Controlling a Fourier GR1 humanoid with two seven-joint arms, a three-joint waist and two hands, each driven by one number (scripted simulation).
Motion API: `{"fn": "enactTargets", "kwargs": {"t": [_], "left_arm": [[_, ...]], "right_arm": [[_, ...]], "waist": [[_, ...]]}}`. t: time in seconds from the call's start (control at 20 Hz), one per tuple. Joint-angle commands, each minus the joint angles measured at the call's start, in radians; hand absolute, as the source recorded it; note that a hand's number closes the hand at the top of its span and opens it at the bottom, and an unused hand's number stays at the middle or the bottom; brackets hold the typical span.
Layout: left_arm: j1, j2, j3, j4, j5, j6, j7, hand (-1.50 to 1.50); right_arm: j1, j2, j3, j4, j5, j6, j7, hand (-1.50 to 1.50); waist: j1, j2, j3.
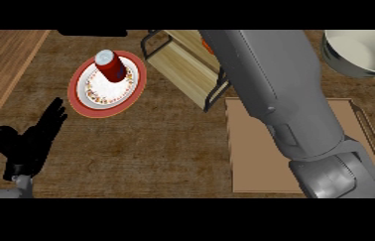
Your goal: Pick the squash from the tray and place it in the tiered shelf
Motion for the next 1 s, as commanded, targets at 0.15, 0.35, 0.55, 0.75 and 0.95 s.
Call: {"fn": "enactTargets", "kwargs": {"t": [0.15,0.35,0.55,0.75,0.95], "left_arm": [[0.019,0.014,0.029,-0.013,0.01,0.009,0.026,0.0],[0.063,0.0,0.025,-0.008,0.004,0.016,0.009,0.0],[0.073,0.011,0.046,0.009,0.009,0.018,0.012,0.0],[0.09,0.018,0.049,-0.009,0.018,0.012,0.026,0.0],[0.101,0.014,0.056,0.0,0.016,0.024,0.027,0.0]], "right_arm": [[-0.001,0.01,0.038,-0.22,0.032,-0.09,0.234,-1.5],[-0.009,0.01,0.029,-0.337,0.101,0.031,0.296,-1.5],[-0.011,0.011,-0.017,-0.452,0.143,0.132,0.298,-1.5],[-0.01,0.011,-0.025,-0.525,0.132,0.247,0.298,-1.5],[-0.022,0.011,-0.036,-0.633,0.126,0.33,0.286,-1.5]], "waist": [[-0.033,-0.017,0.001],[-0.066,-0.035,0.001],[-0.1,-0.052,0.002],[-0.105,-0.076,0.003],[-0.131,-0.091,0.004]]}}
